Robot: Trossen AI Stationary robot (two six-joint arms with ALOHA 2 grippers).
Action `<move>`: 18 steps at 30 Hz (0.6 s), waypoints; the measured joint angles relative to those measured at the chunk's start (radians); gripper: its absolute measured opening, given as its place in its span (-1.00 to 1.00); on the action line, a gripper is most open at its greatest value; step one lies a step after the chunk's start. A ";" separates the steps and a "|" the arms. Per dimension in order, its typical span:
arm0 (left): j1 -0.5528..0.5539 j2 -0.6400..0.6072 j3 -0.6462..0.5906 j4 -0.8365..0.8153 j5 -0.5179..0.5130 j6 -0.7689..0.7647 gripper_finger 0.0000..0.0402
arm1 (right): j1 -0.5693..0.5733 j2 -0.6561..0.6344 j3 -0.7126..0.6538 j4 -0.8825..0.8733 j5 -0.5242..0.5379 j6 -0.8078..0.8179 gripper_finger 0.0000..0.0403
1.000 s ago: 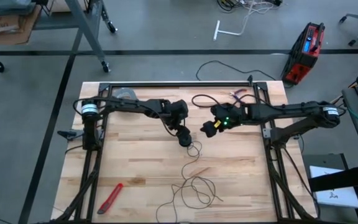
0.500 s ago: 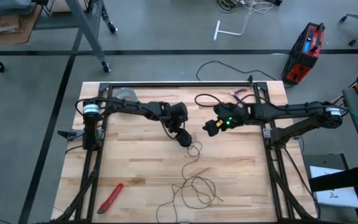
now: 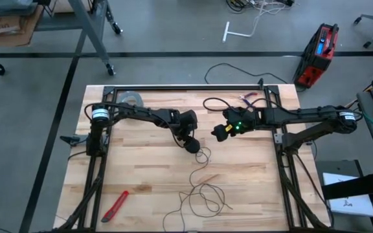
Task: Coil cords
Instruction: Coil the black wire on the black spool
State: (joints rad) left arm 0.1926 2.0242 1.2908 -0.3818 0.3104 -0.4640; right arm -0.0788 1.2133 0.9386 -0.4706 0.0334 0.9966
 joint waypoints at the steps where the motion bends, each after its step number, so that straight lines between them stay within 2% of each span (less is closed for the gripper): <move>1: -0.003 0.006 0.001 0.001 0.001 0.003 -0.06 | 0.000 0.000 0.000 0.000 0.000 0.000 0.10; 5: -0.012 0.006 0.001 0.002 0.001 0.027 -0.28 | 0.000 0.000 0.000 0.000 0.000 -0.001 0.12; 9: -0.013 -0.004 0.012 -0.007 0.041 0.056 -0.80 | 0.000 0.000 0.000 0.000 0.004 -0.010 0.12; 10: -0.016 -0.012 0.013 -0.010 0.037 0.061 -0.87 | 0.000 0.000 0.000 0.000 0.011 -0.012 0.11; 13: -0.017 -0.029 0.016 -0.015 0.005 0.066 -0.87 | 0.000 0.000 0.000 0.000 0.045 -0.022 0.09; 18: -0.015 -0.093 0.012 -0.026 -0.109 0.104 -0.88 | 0.000 0.000 0.000 0.000 0.079 -0.037 0.05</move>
State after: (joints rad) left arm 0.1772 1.9312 1.3029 -0.4077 0.2019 -0.3600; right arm -0.0792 1.2137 0.9386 -0.4706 0.1119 0.9595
